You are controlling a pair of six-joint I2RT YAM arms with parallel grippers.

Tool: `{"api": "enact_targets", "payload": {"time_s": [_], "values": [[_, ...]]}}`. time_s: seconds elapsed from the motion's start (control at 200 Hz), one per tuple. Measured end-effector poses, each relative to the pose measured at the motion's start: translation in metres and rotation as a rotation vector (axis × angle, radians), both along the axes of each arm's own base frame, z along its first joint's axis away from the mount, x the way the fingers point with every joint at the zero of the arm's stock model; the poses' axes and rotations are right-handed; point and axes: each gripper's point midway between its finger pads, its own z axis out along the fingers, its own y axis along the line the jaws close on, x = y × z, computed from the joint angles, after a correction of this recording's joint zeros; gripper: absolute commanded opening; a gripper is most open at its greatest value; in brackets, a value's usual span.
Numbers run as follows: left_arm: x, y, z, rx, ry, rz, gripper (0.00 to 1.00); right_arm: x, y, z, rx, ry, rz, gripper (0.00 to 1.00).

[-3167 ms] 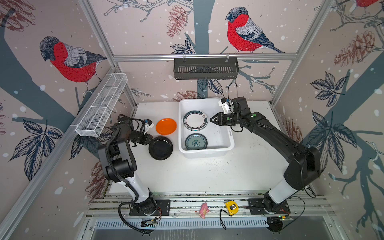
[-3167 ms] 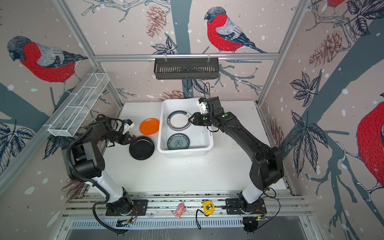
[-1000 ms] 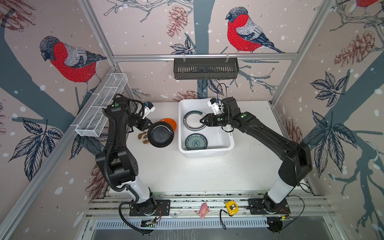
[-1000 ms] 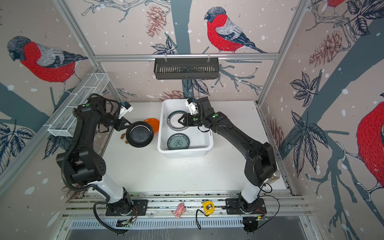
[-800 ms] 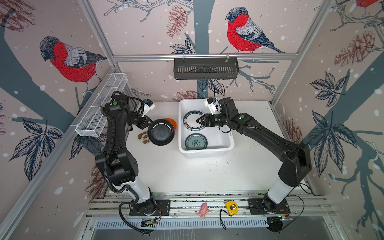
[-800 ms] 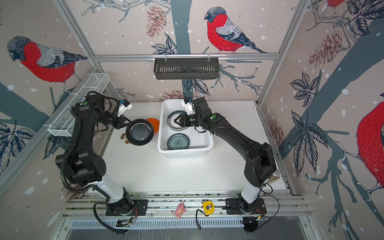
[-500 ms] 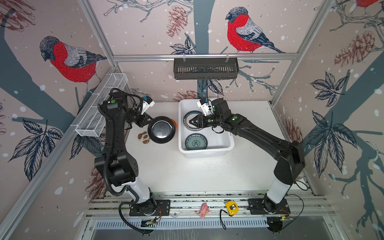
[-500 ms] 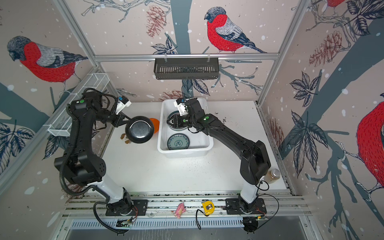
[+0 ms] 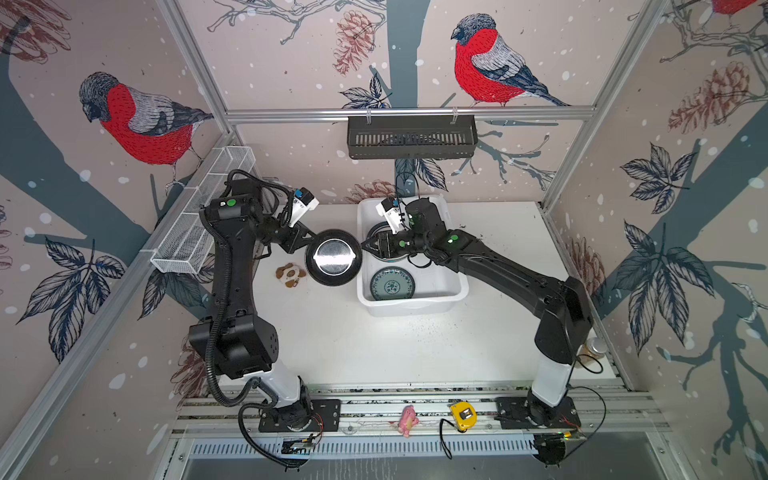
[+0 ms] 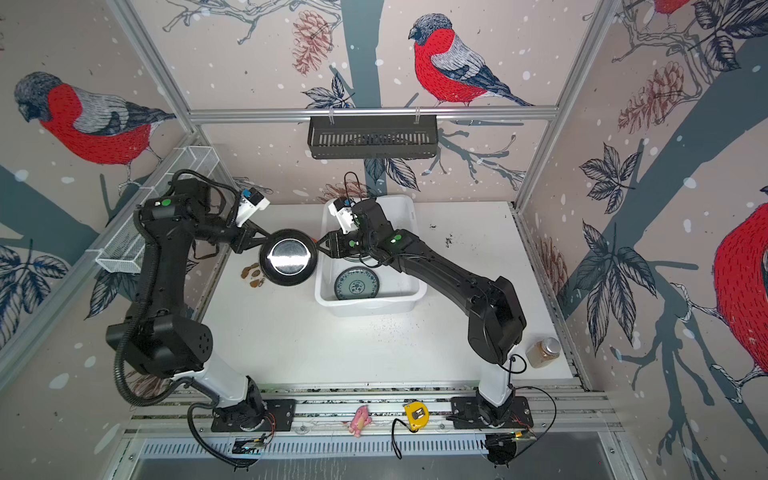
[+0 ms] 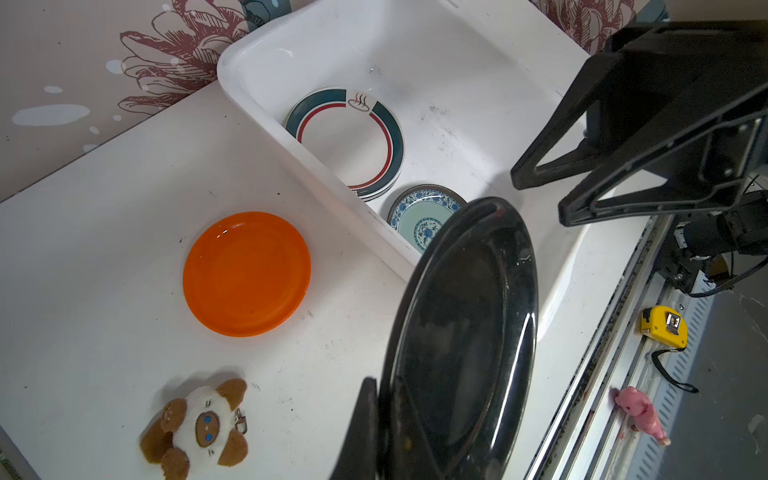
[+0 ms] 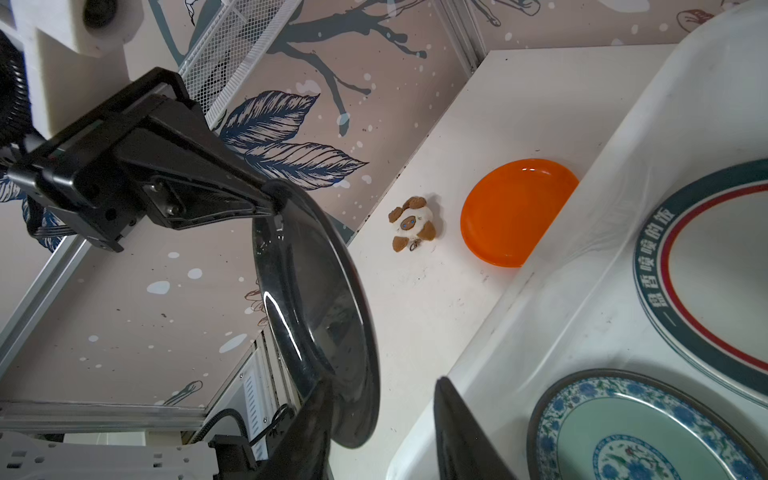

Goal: Place the plates into the plastic bin on the countertop
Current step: 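Lift the black plate toward the bin while the right gripper reaches toward it, then grip the black plate's rim with the right gripper and open the left gripper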

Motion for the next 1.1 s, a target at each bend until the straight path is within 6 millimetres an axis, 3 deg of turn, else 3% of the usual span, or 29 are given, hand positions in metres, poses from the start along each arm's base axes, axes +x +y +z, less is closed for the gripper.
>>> {"api": "enact_targets", "payload": {"time_s": [0.495,0.895,1.035,1.1], "values": [[-0.006,-0.017,0.011,-0.044,-0.015,-0.036,0.0,-0.01,0.015,-0.012,-0.004,0.021,0.05,0.29],[-0.009,-0.022,0.004,-0.054,-0.013,-0.059,0.0,-0.019,0.013,-0.016,0.038,0.056,0.101,0.09],[-0.01,-0.023,0.003,-0.056,-0.018,-0.062,0.15,-0.019,0.012,-0.017,0.043,0.06,0.105,0.05],[-0.012,-0.025,0.004,-0.064,-0.017,-0.065,0.3,-0.019,0.011,-0.017,0.046,0.063,0.1,0.04]]}}
